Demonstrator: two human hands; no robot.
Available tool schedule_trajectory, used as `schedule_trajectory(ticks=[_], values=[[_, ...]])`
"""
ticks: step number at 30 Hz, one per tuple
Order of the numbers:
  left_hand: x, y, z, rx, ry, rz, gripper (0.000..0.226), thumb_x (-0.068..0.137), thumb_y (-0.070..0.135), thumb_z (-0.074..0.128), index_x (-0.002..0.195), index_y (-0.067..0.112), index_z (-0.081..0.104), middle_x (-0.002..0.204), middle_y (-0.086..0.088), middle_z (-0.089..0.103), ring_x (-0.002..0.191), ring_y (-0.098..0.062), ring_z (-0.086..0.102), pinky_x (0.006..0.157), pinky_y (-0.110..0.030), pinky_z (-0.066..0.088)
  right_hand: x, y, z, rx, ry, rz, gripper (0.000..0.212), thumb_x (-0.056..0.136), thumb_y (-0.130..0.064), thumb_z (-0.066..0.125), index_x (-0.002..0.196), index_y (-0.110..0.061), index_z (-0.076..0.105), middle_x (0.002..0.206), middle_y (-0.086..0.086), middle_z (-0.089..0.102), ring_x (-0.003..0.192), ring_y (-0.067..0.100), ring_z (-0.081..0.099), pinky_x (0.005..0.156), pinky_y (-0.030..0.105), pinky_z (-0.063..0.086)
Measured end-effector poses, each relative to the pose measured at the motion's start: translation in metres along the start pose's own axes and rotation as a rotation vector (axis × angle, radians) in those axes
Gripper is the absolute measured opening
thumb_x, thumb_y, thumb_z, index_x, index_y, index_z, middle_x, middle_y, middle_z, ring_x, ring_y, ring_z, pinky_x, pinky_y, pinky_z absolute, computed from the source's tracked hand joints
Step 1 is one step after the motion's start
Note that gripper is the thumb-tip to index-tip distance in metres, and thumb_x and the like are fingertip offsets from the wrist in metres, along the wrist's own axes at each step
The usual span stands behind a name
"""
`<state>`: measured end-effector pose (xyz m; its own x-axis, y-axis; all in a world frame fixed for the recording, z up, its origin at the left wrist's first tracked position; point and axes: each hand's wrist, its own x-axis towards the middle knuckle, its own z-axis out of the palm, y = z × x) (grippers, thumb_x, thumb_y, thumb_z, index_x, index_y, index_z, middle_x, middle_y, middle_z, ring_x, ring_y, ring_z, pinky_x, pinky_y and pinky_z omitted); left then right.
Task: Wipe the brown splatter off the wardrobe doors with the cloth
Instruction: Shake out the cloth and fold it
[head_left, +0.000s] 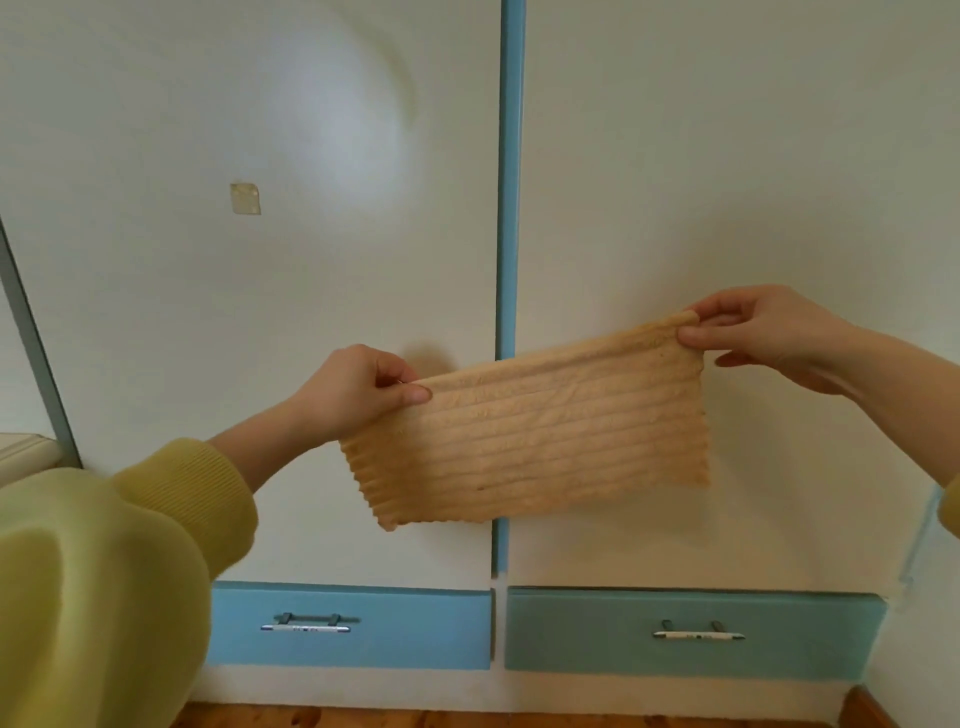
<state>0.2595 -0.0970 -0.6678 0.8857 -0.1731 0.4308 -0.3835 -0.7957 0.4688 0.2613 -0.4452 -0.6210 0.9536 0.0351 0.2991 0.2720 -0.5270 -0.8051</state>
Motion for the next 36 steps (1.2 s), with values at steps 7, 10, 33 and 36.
schedule_trajectory(ticks=[7, 10, 33, 36], values=[[-0.004, -0.004, -0.023, 0.173, -0.115, -0.031, 0.015, 0.074, 0.036, 0.073, 0.078, 0.024, 0.065, 0.077, 0.008, 0.062, 0.072, -0.005, 0.055, 0.061, -0.016, 0.041, -0.002, -0.005, 0.01, 0.059, -0.106, 0.008, 0.005, 0.084, -0.01, 0.062, 0.088, -0.012, 0.062, 0.086, 0.004, 0.065, 0.08, 0.014, 0.059, 0.076, 0.029, 0.049], [-0.003, -0.009, -0.027, 0.276, -0.134, -0.085, 0.017, 0.075, 0.04, 0.071, 0.082, 0.028, 0.062, 0.086, 0.007, 0.061, 0.079, -0.011, 0.058, 0.064, -0.02, 0.045, -0.004, -0.011, 0.017, 0.197, -0.204, 0.025, 0.004, 0.087, -0.004, 0.055, 0.089, -0.006, 0.059, 0.084, 0.008, 0.063, 0.075, 0.015, 0.063, 0.075, 0.024, 0.057], [0.003, -0.012, -0.042, 0.067, 0.111, 0.195, 0.032, 0.083, -0.002, 0.058, 0.083, 0.028, 0.07, 0.107, 0.006, 0.054, 0.089, 0.002, 0.055, 0.076, -0.001, 0.04, 0.011, -0.036, 0.019, 0.135, -0.759, -0.064, 0.05, 0.043, -0.048, 0.087, 0.081, -0.02, 0.07, 0.075, -0.002, 0.065, 0.074, 0.01, 0.062, 0.073, 0.025, 0.054], [0.01, 0.003, -0.042, -0.051, 0.125, 0.278, 0.038, 0.083, -0.001, 0.059, 0.07, 0.034, 0.069, 0.12, 0.006, 0.05, 0.089, 0.014, 0.056, 0.078, -0.003, 0.04, 0.013, -0.056, 0.028, 0.07, -0.813, -0.119, 0.036, 0.056, -0.046, 0.082, 0.082, -0.024, 0.07, 0.079, -0.006, 0.065, 0.079, 0.008, 0.062, 0.077, 0.025, 0.053]])
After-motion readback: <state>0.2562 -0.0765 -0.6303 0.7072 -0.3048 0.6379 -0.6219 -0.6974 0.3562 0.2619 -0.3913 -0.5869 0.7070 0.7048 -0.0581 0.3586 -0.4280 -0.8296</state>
